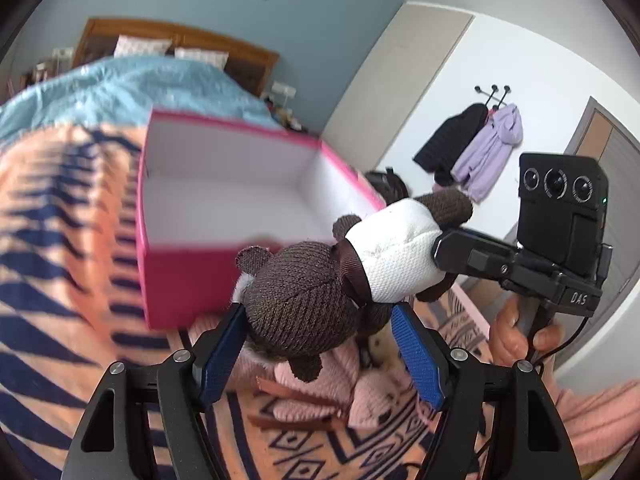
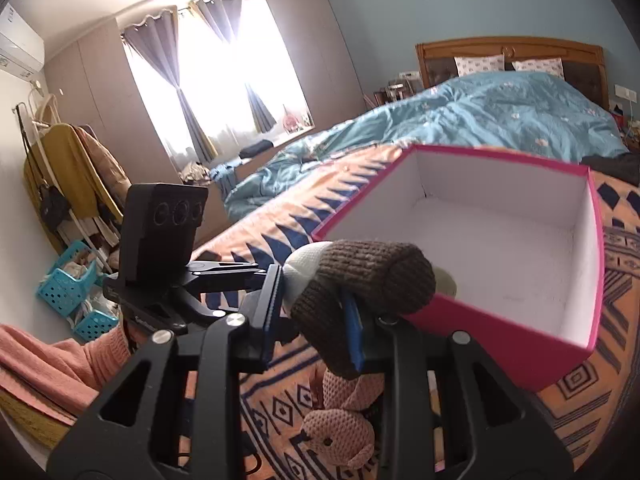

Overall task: Organize objects
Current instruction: 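Lower the brown plush into the pink box and open the right gripper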

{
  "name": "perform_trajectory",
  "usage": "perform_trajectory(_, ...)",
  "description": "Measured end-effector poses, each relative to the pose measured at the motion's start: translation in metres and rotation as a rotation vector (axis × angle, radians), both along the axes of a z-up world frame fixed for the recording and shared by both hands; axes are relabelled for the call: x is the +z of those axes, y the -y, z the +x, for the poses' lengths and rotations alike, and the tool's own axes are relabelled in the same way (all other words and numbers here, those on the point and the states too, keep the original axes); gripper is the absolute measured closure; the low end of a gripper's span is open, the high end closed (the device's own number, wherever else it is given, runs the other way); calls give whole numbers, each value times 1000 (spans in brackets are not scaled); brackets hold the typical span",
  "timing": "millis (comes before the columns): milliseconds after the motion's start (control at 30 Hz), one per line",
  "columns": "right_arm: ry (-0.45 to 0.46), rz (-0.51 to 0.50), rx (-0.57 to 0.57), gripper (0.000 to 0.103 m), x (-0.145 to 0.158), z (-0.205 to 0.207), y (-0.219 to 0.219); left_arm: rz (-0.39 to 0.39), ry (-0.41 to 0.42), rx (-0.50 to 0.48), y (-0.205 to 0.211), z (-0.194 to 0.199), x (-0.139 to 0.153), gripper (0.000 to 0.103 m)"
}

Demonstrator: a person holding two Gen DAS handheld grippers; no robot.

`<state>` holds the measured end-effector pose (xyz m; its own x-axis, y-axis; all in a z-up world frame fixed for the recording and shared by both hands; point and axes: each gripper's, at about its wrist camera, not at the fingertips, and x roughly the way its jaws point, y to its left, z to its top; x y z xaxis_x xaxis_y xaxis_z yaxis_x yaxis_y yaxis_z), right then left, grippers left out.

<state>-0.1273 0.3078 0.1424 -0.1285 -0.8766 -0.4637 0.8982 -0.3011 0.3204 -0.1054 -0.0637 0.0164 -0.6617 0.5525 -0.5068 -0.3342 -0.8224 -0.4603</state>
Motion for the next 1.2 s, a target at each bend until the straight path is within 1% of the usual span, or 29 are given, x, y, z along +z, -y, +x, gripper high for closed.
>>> perform_trajectory(133, -17, -44, -1, 72, 21, -13, 3, -51, -53, 32, -5, -19, 32, 28)
perform_trajectory(233, 5, -67, -12, 72, 29, -35, 10, -62, -49, 54, 2, -43, 41, 28)
perform_trajectory(300, 25, -71, -18, 72, 29, -50, 16, -70, -37, 66, 8, -56, 39, 28)
perform_trajectory(367, 63, -68, -20, 72, 24, -68, 24, -84, -16, 80, 12, -69, 35, 28)
perform_trajectory(500, 136, -45, -25, 71, 7, -93, 37, -111, 47, 95, 18, -95, 18, 28)
perform_trajectory(700, 210, 8, -45, 68, -17, -119, 53, -145, 121, 124, 25, -117, -3, 28)
perform_trajectory(733, 216, 21, -51, 66, -20, -122, 57, -153, 118, 128, 24, -118, -3, 28)
perform_trajectory(800, 236, 68, -66, 57, -28, -127, 62, -171, 111, 143, 23, -119, -2, 28)
perform_trajectory(900, 263, 168, -119, 50, -43, -136, 70, -210, 87, 169, 19, -117, 2, 28)
perform_trajectory(967, 274, 237, -165, 49, -53, -142, 74, -213, 78, 177, 19, -114, 3, 28)
perform_trajectory(1033, 264, 285, -192, 48, -60, -143, 74, -222, 62, 193, 20, -111, 5, 28)
perform_trajectory(1100, 293, 299, -202, 48, -66, -147, 69, -224, 51, 192, 20, -106, 6, 28)
perform_trajectory(1200, 285, 290, -212, 48, -65, -144, 60, -216, 33, 187, 21, -99, 7, 28)
